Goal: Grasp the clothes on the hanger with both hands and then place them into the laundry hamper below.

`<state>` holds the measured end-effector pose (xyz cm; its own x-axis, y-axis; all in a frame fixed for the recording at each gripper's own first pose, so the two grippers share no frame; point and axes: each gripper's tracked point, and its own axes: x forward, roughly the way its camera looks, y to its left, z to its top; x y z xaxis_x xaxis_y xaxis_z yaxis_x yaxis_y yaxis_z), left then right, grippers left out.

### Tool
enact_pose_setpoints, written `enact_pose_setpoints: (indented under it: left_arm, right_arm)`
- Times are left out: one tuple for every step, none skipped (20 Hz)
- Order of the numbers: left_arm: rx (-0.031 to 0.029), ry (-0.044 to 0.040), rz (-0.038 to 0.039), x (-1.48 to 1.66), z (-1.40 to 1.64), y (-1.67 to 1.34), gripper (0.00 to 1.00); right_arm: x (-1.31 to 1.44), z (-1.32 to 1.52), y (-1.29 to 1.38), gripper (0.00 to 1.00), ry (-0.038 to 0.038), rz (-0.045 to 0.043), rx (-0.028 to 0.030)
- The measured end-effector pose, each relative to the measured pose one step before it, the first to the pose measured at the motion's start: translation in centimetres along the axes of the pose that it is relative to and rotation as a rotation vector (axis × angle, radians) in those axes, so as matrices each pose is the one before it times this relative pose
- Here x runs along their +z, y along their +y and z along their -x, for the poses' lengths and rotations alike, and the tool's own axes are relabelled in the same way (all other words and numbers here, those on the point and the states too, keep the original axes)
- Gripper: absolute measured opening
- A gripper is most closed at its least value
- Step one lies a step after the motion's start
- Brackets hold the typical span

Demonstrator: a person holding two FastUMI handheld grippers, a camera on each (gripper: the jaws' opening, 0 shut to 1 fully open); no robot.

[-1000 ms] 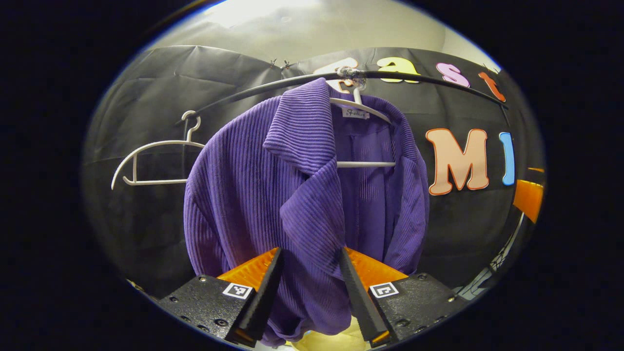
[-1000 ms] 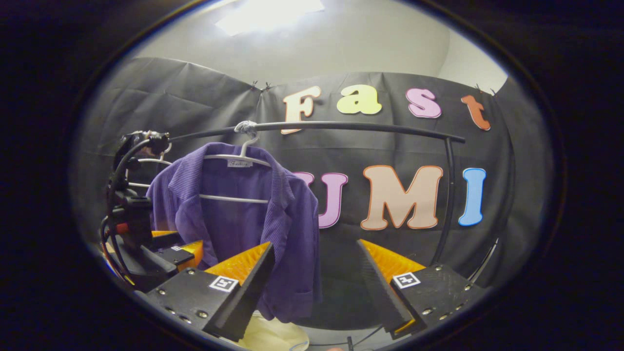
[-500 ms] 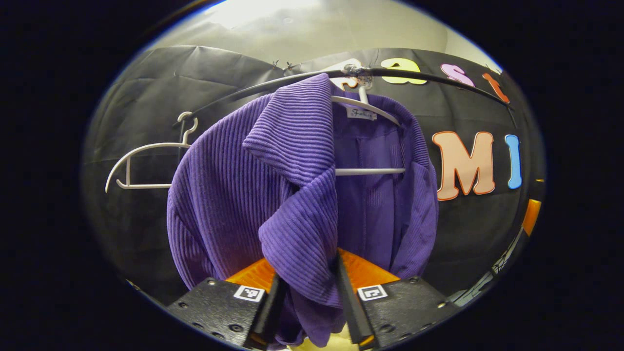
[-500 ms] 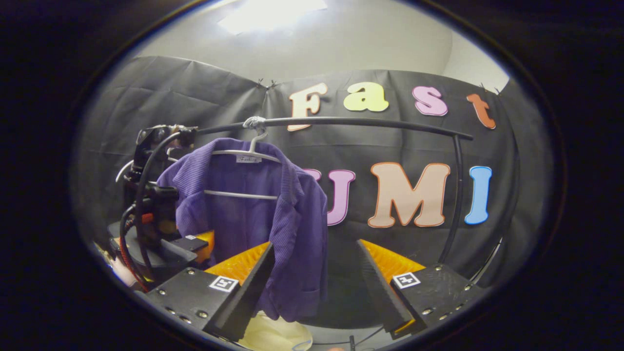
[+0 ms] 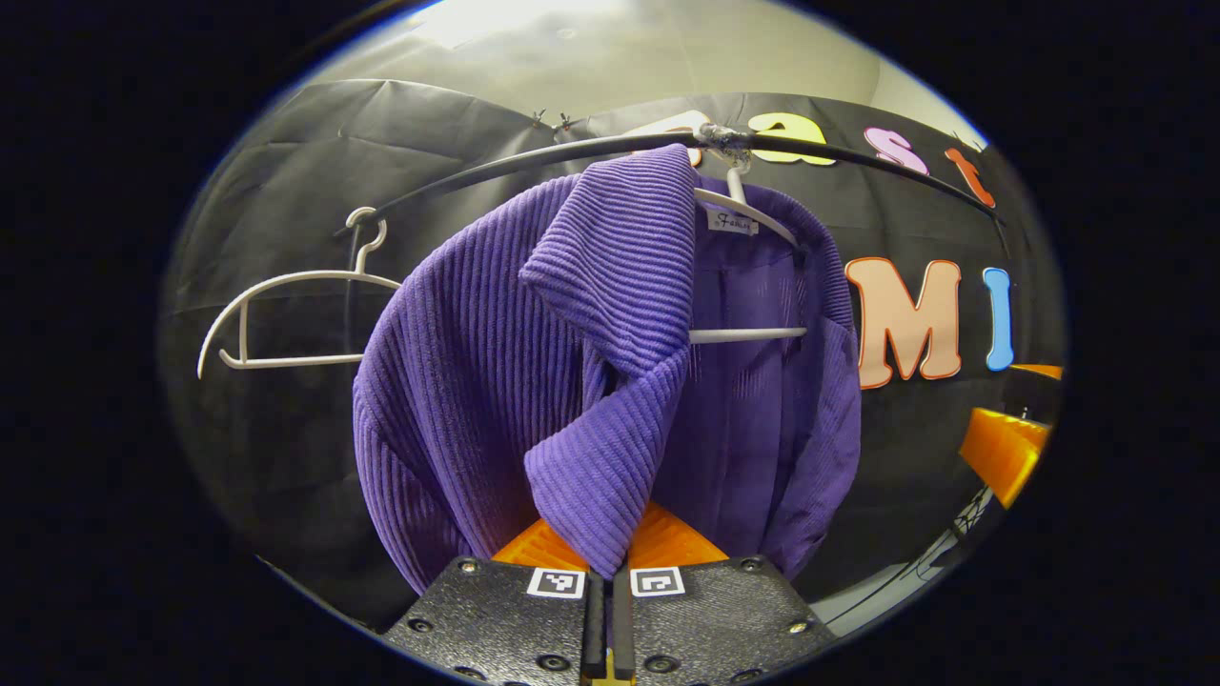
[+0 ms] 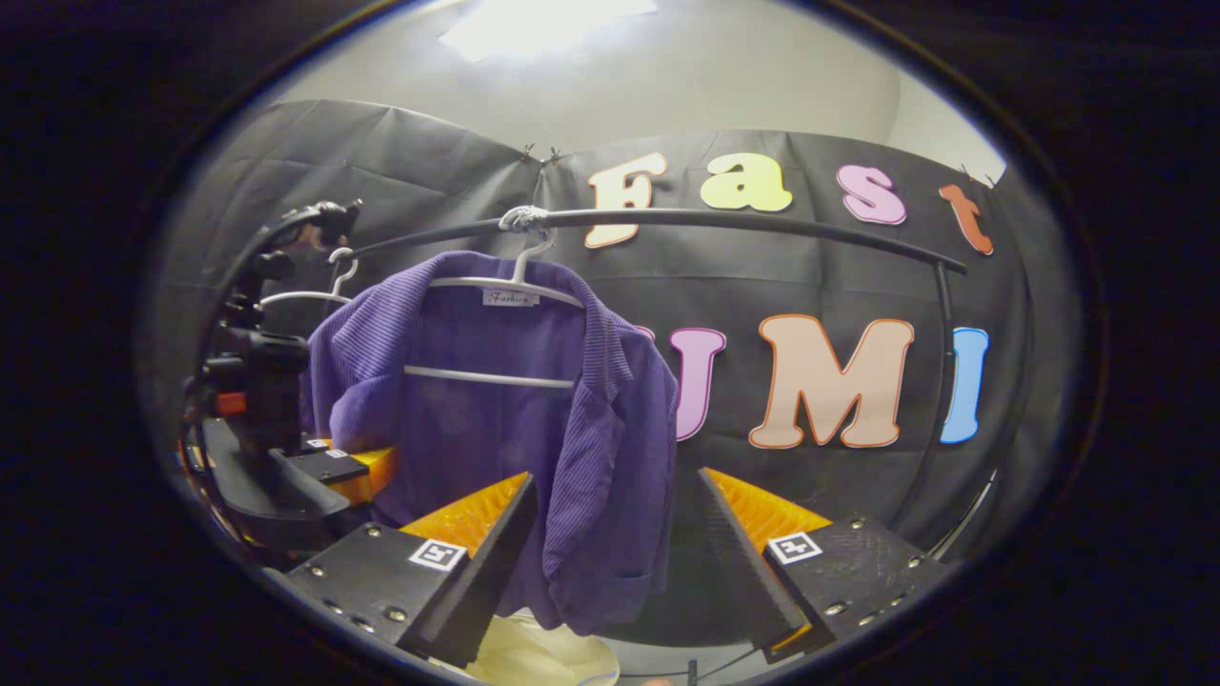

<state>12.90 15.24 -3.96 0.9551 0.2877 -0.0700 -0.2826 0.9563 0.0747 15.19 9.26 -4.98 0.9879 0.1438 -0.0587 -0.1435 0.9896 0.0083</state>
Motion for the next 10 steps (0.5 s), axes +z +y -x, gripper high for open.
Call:
enact_pose_setpoints:
  left_arm:
    - [-0.01431, 0.00192, 0.00169, 0.127, 0.103, -0.010, 0.00]
    - [-0.01628, 0.00386, 0.00400, 0.035, 0.272, -0.027, 0.00]
    - [-0.01619, 0.00367, 0.00055, 0.144, 0.119, 0.032, 0.01]
    - [-0.01435, 0.00377, 0.00131, 0.085, 0.157, 0.209, 0.01]
    - [-0.01420, 0.00404, 0.00241, 0.143, 0.028, 0.122, 0.01]
    - [-0.01745, 0.00451, 0.00151, -0.351, 0.287, -0.153, 0.00]
    - [-0.01361, 0.00085, -0.00132, 0.419, -0.241, 0.504, 0.00]
    - [-0.01298, 0.00014, -0.00099, 0.055, 0.008, 0.093, 0.00]
    - [-0.01379, -0.00171, -0.00403, 0.140, -0.059, 0.213, 0.00]
    - [-0.01592, -0.00214, -0.00664, 0.061, -0.076, 0.041, 0.00]
  right_arm:
    - [-0.222, -0.774, 0.246, 0.99, 0.00224, -0.00198, 0.00076]
    - [-0.201, -0.799, 0.276, 0.98, 0.00459, -0.00199, 0.00006]
    - [-0.373, -0.750, 0.322, 0.97, 0.00449, -0.00047, -0.00010]
    - [-0.403, -0.806, 0.142, 0.96, 0.00414, 0.00530, -0.00481]
    - [-0.258, -0.530, 0.255, 0.95, 0.00537, 0.00493, -0.00434]
    - [-0.297, -0.652, 0.309, 0.99, 0.00642, 0.00193, -0.00572]
    - [-0.346, -0.699, 0.425, 0.99, 0.00459, -0.00016, -0.00698]
    - [-0.311, -0.660, 0.257, 0.99, 0.00576, -0.00194, -0.00993]
    - [-0.332, -0.590, 0.213, 0.99, 0.00426, -0.00441, -0.01272]
    - [-0.164, -0.515, 0.256, 0.95, 0.00182, -0.00527, -0.01263]
